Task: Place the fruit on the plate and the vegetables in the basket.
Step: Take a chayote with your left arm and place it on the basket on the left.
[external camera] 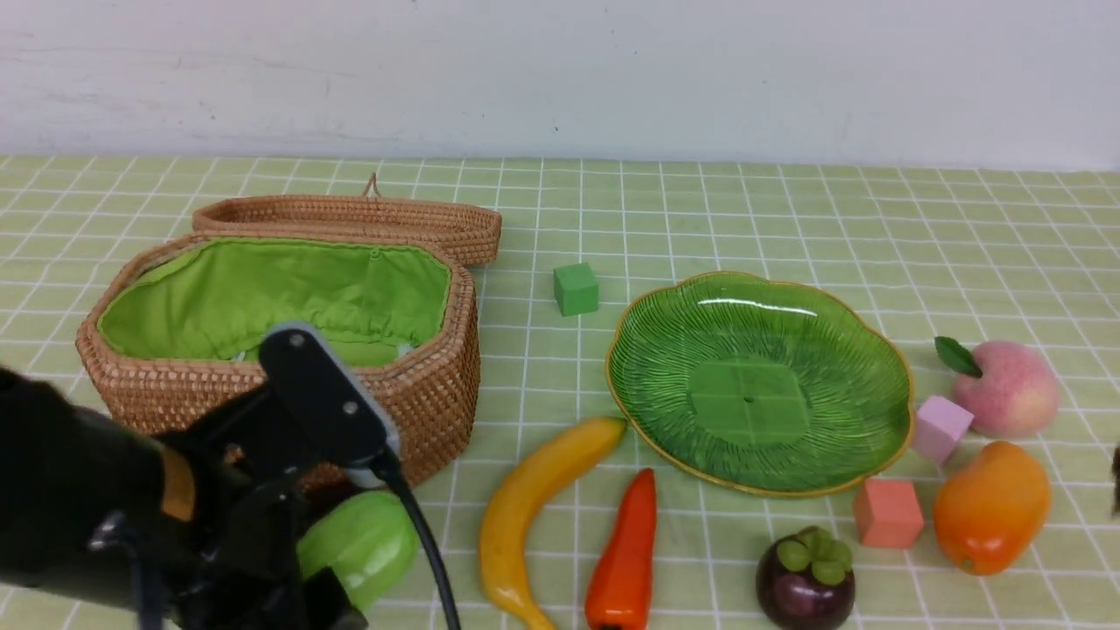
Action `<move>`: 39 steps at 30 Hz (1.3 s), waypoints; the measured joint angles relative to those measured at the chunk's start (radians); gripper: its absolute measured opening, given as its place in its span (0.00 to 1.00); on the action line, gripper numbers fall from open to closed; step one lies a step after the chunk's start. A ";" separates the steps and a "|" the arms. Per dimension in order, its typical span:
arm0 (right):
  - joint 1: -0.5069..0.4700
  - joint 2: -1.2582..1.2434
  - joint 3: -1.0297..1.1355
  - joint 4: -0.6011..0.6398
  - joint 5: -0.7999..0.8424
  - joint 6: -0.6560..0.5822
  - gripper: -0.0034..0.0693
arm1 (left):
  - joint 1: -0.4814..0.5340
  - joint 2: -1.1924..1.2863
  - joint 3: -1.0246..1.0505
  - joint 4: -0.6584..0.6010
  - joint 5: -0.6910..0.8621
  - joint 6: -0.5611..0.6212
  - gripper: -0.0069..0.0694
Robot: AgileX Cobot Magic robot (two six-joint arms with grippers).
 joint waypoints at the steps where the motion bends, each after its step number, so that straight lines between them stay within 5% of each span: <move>1: 0.000 0.000 0.000 0.007 -0.030 0.000 0.12 | 0.000 -0.020 0.000 0.001 0.000 0.000 0.68; 12: 0.000 0.002 0.000 0.077 -0.122 -0.056 0.12 | 0.000 -0.092 -0.113 0.096 0.007 -0.021 0.68; 26: 0.000 0.002 0.000 0.081 -0.113 -0.071 0.02 | 0.051 0.279 -0.348 0.598 -0.077 -0.143 0.68; 39: 0.000 0.002 0.000 0.081 -0.095 -0.075 0.03 | 0.150 0.538 -0.486 0.705 -0.099 -0.075 0.68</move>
